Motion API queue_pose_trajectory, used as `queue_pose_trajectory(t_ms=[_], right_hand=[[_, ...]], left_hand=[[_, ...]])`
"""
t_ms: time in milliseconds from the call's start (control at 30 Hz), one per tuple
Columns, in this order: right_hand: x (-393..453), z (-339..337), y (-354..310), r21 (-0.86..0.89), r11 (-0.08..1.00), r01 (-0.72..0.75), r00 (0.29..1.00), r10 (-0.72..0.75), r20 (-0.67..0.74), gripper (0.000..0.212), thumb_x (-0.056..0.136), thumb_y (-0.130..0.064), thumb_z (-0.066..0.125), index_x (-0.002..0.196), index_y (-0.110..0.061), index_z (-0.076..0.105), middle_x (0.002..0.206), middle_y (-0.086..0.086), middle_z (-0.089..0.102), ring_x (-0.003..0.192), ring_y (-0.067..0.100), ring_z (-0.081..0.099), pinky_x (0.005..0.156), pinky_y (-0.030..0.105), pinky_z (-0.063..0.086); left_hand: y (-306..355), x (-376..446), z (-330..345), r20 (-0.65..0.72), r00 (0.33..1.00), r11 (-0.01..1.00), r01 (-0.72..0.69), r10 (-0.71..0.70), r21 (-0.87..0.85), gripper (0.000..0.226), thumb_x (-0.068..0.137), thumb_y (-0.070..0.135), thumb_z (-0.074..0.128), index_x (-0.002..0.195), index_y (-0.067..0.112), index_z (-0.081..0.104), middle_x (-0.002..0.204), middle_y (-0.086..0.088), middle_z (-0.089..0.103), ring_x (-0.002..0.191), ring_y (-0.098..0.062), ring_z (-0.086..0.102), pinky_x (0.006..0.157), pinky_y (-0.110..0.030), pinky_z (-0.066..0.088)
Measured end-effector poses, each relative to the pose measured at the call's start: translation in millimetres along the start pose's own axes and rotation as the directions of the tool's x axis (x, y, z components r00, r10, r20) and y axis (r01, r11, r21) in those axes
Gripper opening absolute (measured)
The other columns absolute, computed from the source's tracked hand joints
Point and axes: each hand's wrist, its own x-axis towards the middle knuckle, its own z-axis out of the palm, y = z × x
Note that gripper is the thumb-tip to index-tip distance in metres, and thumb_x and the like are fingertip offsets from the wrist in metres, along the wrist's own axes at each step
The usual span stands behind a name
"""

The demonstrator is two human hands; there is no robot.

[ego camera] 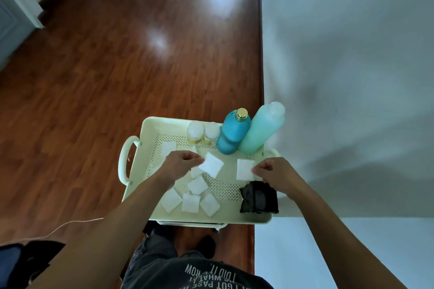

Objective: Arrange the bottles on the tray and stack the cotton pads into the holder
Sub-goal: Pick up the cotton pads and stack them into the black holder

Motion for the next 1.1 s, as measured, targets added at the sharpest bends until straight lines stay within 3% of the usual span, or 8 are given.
queue_pose_trajectory(t_ms=[167, 367, 467, 667, 767, 867, 1100], right_hand=[[-24.2, -20.3, 22.1, 0.131, 0.989, -0.07, 0.997, 0.075, -0.032, 0.018, 0.085, -0.032, 0.076, 0.071, -0.021, 0.074, 0.053, -0.01, 0.064, 0.04, 0.0, 0.049, 0.041, 0.018, 0.038], [-45.6, -27.3, 45.9, 0.094, 0.987, -0.127, 0.992, 0.128, -0.008, 0.02, 0.088, -0.03, 0.075, 0.074, -0.016, 0.072, 0.059, -0.001, 0.06, 0.05, 0.013, 0.049, 0.047, 0.025, 0.04], [-50.9, -23.6, 51.7, 0.014, 0.99, -0.138, 0.99, 0.138, -0.005, 0.021, 0.088, -0.032, 0.074, 0.074, -0.016, 0.071, 0.061, -0.001, 0.061, 0.053, 0.013, 0.051, 0.051, 0.027, 0.042], [-52.1, -7.9, 37.3, -0.306, 0.948, -0.087, 0.996, 0.075, -0.051, 0.024, 0.086, -0.035, 0.069, 0.065, -0.025, 0.063, 0.065, -0.008, 0.065, 0.057, 0.007, 0.059, 0.049, 0.023, 0.04], [-52.0, 0.1, 30.1, -0.392, 0.916, -0.081, 0.996, 0.063, -0.06, 0.017, 0.081, -0.029, 0.064, 0.065, -0.023, 0.064, 0.069, -0.005, 0.069, 0.065, 0.014, 0.065, 0.053, 0.026, 0.047], [-51.4, 8.3, 26.1, -0.45, 0.89, -0.066, 0.998, 0.058, -0.032, 0.022, 0.082, -0.025, 0.059, 0.06, -0.022, 0.06, 0.067, -0.002, 0.067, 0.065, 0.019, 0.065, 0.051, 0.025, 0.043], [-45.0, 13.2, 22.1, -0.552, 0.833, -0.045, 0.999, 0.027, -0.04, 0.018, 0.091, -0.03, 0.059, 0.09, -0.025, 0.076, 0.087, -0.001, 0.073, 0.078, 0.02, 0.068, 0.061, 0.026, 0.047]], left_hand=[[-5.8, -20.1, 22.2, 0.026, 0.999, 0.989, 0.044, -0.041, -0.142, 0.02, 0.079, 0.034, 0.084, 0.093, 0.02, 0.079, 0.076, 0.009, 0.073, 0.07, -0.012, 0.055, 0.058, -0.024, 0.042], [-15.9, -33.8, 41.1, 0.082, 0.995, 0.981, 0.062, -0.047, -0.185, 0.023, 0.077, 0.038, 0.084, 0.092, 0.02, 0.081, 0.079, 0.007, 0.074, 0.071, -0.012, 0.054, 0.06, -0.025, 0.041], [-17.9, -36.8, 47.0, 0.09, 0.994, 0.974, 0.079, -0.061, -0.212, 0.02, 0.076, 0.037, 0.085, 0.088, 0.021, 0.082, 0.074, 0.008, 0.072, 0.066, -0.011, 0.053, 0.057, -0.024, 0.041], [-20.7, -41.6, 55.6, 0.125, 0.987, 0.964, 0.129, -0.102, -0.231, 0.022, 0.076, 0.033, 0.086, 0.089, 0.016, 0.081, 0.074, 0.005, 0.069, 0.062, -0.011, 0.049, 0.055, -0.023, 0.038], [-20.9, -42.7, 57.9, 0.126, 0.986, 0.957, 0.142, -0.113, -0.253, 0.02, 0.077, 0.03, 0.086, 0.088, 0.013, 0.08, 0.069, 0.006, 0.066, 0.057, -0.01, 0.047, 0.053, -0.023, 0.037], [-21.1, -43.2, 59.1, 0.131, 0.984, 0.946, 0.157, -0.124, -0.282, 0.019, 0.077, 0.028, 0.086, 0.086, 0.013, 0.08, 0.067, 0.003, 0.062, 0.053, -0.008, 0.045, 0.053, -0.024, 0.036], [-23.4, -44.0, 62.2, 0.143, 0.979, 0.931, 0.182, -0.142, -0.318, 0.022, 0.077, 0.027, 0.087, 0.089, 0.011, 0.079, 0.069, 0.003, 0.064, 0.053, -0.008, 0.045, 0.051, -0.022, 0.035]])
